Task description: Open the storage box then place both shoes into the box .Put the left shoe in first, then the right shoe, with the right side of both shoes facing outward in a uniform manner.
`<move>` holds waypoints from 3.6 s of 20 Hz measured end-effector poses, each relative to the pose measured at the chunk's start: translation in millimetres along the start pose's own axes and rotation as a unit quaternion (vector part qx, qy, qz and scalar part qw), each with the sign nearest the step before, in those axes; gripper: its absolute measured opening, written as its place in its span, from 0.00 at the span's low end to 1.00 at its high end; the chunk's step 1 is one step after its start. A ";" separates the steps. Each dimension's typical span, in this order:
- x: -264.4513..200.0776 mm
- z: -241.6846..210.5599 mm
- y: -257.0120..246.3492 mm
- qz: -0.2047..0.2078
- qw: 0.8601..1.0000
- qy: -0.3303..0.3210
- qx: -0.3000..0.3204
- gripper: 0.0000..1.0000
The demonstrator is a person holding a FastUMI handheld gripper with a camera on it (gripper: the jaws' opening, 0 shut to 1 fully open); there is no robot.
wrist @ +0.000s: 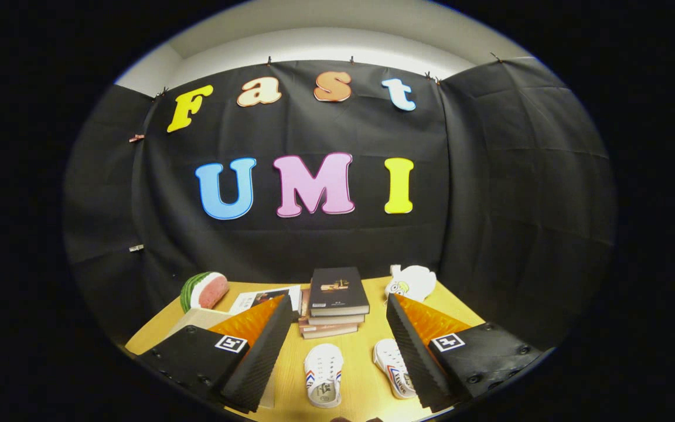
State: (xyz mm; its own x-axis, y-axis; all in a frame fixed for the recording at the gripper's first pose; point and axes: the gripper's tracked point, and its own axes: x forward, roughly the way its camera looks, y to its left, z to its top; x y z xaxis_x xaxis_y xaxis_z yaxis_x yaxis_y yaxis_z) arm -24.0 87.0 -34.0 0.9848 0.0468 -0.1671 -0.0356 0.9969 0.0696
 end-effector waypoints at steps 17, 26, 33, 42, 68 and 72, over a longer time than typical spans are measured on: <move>0.7 -160.3 116.7 0.171 0.897 0.314 0.261 0.98; -2.9 -217.1 150.4 0.244 0.754 0.447 0.417 0.96; 0.6 -223.4 146.6 0.231 0.677 0.496 0.492 0.62; -5.3 -209.9 148.7 0.255 0.647 0.517 0.499 0.14; -47.6 -54.1 332.2 0.433 0.717 0.442 0.319 0.05; -55.3 -61.9 398.0 0.449 0.711 0.451 0.299 0.05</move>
State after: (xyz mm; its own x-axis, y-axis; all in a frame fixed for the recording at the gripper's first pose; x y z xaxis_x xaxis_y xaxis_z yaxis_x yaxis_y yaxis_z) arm -103.1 485.0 -57.9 0.0918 0.9378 -0.3348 -0.2373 0.3471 0.9073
